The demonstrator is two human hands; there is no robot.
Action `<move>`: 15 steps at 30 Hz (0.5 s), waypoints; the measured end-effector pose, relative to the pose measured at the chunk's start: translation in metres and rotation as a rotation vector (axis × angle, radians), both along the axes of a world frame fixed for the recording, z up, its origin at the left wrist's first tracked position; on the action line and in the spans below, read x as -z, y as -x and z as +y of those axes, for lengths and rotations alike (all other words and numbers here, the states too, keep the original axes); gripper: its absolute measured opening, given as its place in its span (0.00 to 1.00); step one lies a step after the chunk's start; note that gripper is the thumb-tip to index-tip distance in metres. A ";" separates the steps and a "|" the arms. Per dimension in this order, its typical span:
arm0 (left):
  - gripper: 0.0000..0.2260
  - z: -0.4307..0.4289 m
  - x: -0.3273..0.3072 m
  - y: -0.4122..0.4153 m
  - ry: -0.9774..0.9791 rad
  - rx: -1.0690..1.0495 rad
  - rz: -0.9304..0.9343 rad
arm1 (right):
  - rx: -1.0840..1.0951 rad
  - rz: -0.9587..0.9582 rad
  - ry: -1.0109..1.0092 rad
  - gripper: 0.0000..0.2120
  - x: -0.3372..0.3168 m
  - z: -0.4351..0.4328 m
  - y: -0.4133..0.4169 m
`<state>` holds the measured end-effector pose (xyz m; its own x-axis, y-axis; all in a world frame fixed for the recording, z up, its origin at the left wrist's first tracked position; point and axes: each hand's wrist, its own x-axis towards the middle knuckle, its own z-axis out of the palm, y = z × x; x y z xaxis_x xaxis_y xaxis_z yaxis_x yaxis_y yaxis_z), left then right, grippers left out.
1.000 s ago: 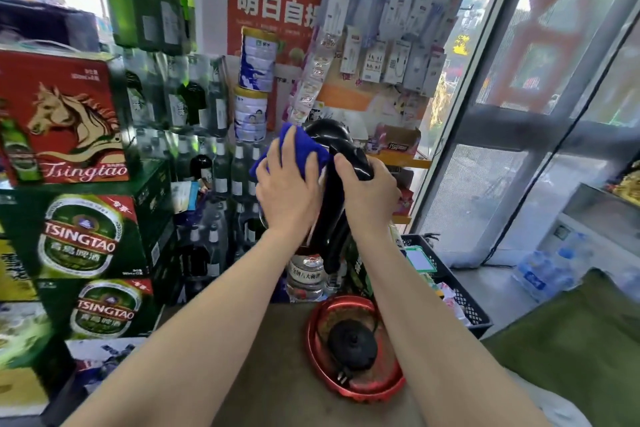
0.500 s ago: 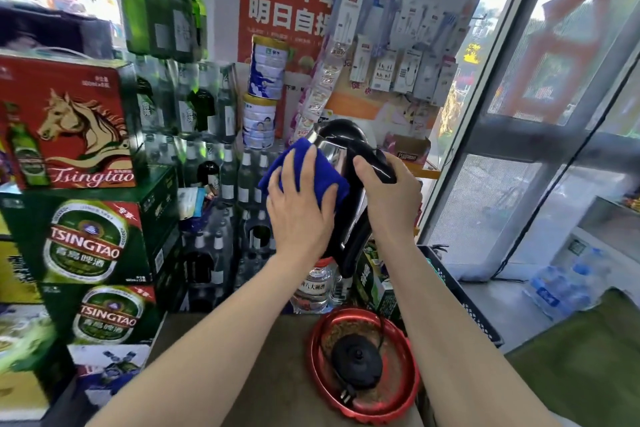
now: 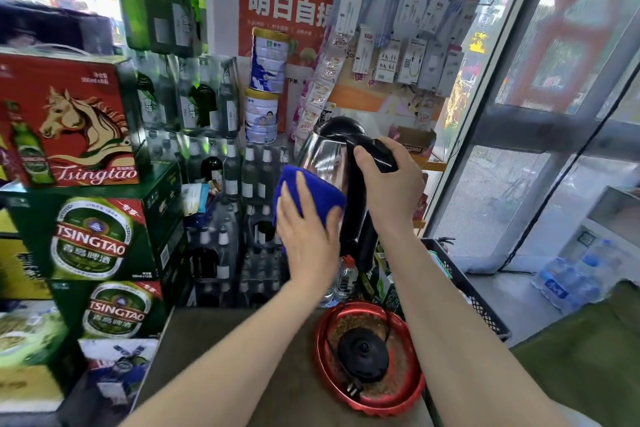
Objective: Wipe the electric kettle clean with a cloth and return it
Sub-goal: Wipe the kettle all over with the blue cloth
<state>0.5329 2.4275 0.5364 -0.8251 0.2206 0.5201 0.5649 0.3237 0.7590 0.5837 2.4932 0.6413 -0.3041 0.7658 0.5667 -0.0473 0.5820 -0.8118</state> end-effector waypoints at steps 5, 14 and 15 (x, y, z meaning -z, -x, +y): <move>0.34 0.018 -0.010 0.004 0.286 -0.181 0.326 | 0.024 0.023 0.031 0.16 0.004 -0.001 -0.005; 0.31 0.006 -0.032 0.016 0.356 -0.140 0.598 | 0.013 0.023 0.016 0.16 -0.005 0.009 -0.011; 0.31 0.001 -0.019 0.010 0.405 -0.113 0.659 | 0.007 0.021 0.010 0.16 -0.006 0.009 -0.012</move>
<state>0.5232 2.4289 0.5550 -0.4028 0.4309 0.8075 0.8055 0.5859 0.0891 0.5953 2.5025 0.6472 -0.2865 0.7739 0.5648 -0.0602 0.5738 -0.8168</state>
